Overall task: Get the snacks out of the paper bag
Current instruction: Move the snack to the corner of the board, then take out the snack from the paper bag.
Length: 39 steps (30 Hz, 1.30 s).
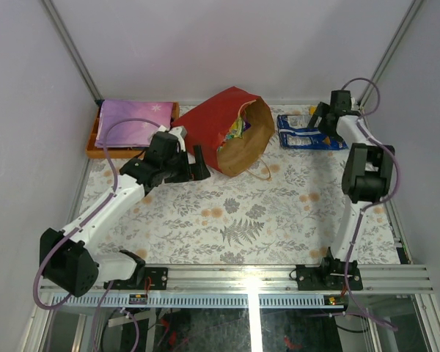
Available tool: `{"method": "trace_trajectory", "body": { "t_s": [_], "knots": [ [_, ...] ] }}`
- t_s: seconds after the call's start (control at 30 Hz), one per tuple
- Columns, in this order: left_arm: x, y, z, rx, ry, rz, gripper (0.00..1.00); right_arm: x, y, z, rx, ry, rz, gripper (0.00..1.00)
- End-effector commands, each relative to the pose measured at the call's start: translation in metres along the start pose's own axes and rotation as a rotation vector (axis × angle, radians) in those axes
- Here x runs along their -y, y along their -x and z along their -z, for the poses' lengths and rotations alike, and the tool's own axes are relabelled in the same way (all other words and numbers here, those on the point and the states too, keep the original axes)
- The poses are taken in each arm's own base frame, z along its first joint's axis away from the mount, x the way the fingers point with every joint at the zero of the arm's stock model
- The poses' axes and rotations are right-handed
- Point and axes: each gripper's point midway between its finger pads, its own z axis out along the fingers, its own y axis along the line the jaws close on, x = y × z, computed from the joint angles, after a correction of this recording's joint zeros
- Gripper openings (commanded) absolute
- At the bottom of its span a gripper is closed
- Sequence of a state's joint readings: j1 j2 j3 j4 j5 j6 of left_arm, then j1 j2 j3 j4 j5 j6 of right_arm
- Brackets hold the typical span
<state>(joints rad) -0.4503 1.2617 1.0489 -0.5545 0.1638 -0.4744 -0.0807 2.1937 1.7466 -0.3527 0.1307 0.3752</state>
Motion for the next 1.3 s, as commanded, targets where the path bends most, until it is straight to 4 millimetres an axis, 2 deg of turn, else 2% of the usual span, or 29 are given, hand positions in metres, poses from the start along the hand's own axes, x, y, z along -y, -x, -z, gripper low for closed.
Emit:
{"method": "trace_trajectory", "body": {
  "t_s": [0.0,0.07,0.13,0.17,0.27,0.4,0.47,0.53,0.6,0.67,0.7,0.87,0.97,1.07,1.13,1.27],
  "knots": [
    [0.005,0.02,0.01,0.071,-0.007,-0.023,1.0,-0.03,0.056,0.098,0.21,0.195,-0.096,0.99],
    [0.007,0.026,0.01,0.086,-0.002,-0.021,1.0,-0.043,0.046,0.12,0.257,0.285,-0.143,1.0],
    [0.009,0.038,0.015,0.112,0.024,0.036,1.0,-0.069,0.022,0.139,0.272,0.386,-0.135,0.99],
    [0.019,0.043,0.02,0.115,-0.013,0.034,1.0,-0.082,0.002,0.141,0.257,0.407,-0.113,0.99],
    [0.056,0.057,0.044,0.135,-0.167,0.028,1.0,-0.123,-0.043,0.165,0.257,0.49,-0.061,0.99],
    [0.114,0.048,0.082,0.053,-0.492,-0.172,1.0,-0.169,-0.097,0.179,0.204,0.614,-0.044,0.99],
    [0.138,0.033,0.105,0.027,-0.66,-0.316,1.0,-0.186,-0.112,0.183,0.173,0.664,-0.037,1.0],
    [0.155,0.014,0.121,0.033,-0.746,-0.45,1.0,-0.201,-0.125,0.187,0.132,0.725,-0.053,0.99],
    [0.169,-0.018,0.14,0.011,-0.844,-0.601,1.0,-0.217,-0.134,0.19,0.097,0.782,-0.068,0.99],
    [0.174,-0.026,0.146,0.034,-0.854,-0.661,1.0,-0.228,-0.144,0.185,0.057,0.806,-0.082,0.99],
    [0.176,-0.023,0.145,0.053,-0.845,-0.657,1.0,-0.233,-0.149,0.182,0.037,0.823,-0.096,0.99],
    [0.18,0.016,0.123,0.17,-0.713,-0.574,1.0,-0.256,-0.151,0.17,0.006,0.868,-0.184,0.99],
    [0.17,0.043,0.098,0.205,-0.549,-0.528,1.0,-0.272,-0.15,0.164,-0.011,0.913,-0.232,0.9],
    [0.153,0.069,0.078,0.252,-0.371,-0.442,1.0,-0.292,-0.14,0.163,0.002,0.958,-0.27,0.81],
    [0.147,0.079,0.076,0.295,-0.331,-0.414,1.0,-0.305,-0.134,0.163,0.018,0.981,-0.284,0.77],
    [0.142,0.091,0.085,0.378,-0.336,-0.387,1.0,-0.324,-0.128,0.153,0.039,0.989,-0.288,0.71]
  ]
}}
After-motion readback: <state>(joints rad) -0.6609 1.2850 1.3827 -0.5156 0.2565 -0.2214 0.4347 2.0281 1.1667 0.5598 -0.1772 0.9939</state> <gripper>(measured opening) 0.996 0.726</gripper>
